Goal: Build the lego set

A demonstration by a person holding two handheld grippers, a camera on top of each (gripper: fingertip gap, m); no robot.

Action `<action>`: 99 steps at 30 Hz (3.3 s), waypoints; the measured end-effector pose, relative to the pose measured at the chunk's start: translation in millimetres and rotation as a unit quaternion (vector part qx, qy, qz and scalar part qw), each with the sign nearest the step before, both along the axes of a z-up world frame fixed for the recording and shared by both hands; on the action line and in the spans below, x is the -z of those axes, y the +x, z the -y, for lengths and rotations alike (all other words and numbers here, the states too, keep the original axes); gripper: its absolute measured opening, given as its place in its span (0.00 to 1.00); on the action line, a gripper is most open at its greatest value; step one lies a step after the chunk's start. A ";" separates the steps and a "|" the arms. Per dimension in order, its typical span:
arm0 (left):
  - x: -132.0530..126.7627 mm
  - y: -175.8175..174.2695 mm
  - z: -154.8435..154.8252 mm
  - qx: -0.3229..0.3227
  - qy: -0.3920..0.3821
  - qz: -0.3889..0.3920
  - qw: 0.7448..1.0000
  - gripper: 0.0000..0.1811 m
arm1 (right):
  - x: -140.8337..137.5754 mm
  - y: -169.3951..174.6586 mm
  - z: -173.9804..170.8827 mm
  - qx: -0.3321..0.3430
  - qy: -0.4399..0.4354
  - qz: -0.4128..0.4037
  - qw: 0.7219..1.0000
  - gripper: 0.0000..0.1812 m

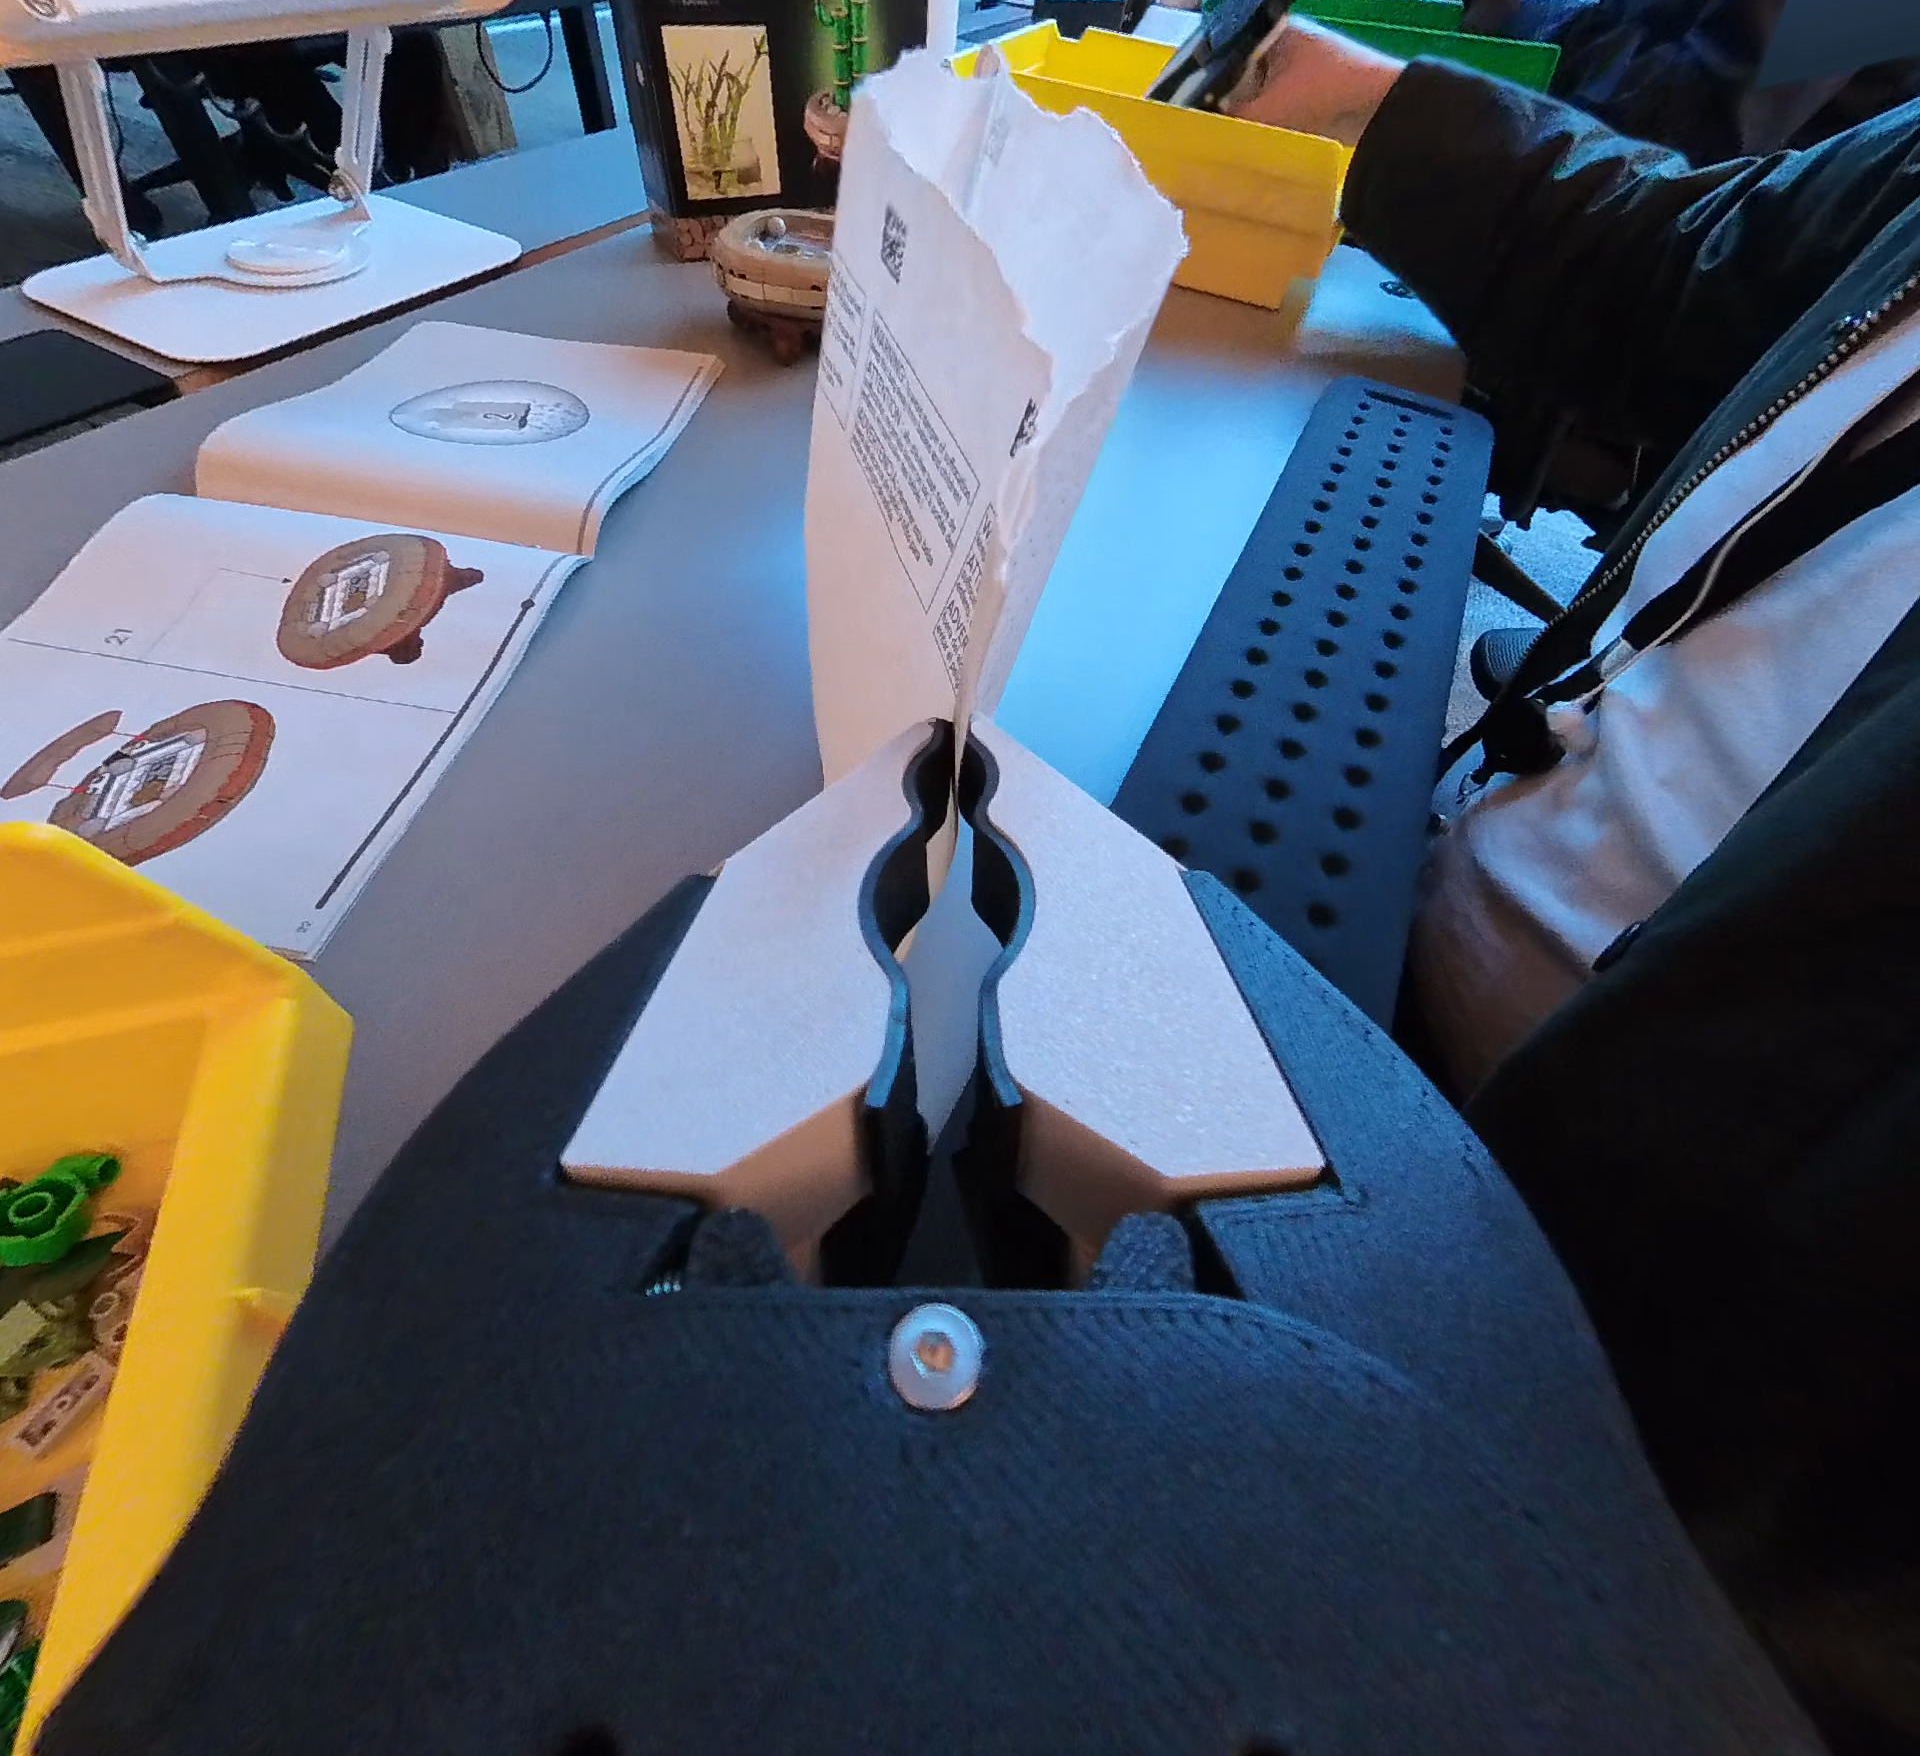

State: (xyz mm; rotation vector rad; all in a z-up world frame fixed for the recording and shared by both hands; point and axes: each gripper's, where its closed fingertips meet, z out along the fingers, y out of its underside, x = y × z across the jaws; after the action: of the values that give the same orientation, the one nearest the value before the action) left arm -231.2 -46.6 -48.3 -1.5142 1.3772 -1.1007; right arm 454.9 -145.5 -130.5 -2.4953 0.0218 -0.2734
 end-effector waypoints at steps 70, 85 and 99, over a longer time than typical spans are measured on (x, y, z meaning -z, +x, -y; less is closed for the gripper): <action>1.2 5.1 7.9 0.007 0.006 0.069 0.998 0.00 | -91.0 -244.9 -2.4 -0.246 0.319 0.401 0.823 0.08; 2.0 9.2 9.5 0.022 0.002 0.081 0.996 0.00 | -245.5 -284.7 186.4 -0.561 0.547 -0.512 0.353 0.07; 3.1 5.5 10.6 0.021 0.006 0.073 0.997 0.00 | -221.3 -281.5 108.6 -0.436 0.549 -0.406 0.586 0.07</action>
State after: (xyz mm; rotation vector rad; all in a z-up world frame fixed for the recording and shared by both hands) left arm -225.6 -57.2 -51.3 -1.3741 1.3181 -1.2021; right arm 173.4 -254.0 90.8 -0.9407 -0.4925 1.0152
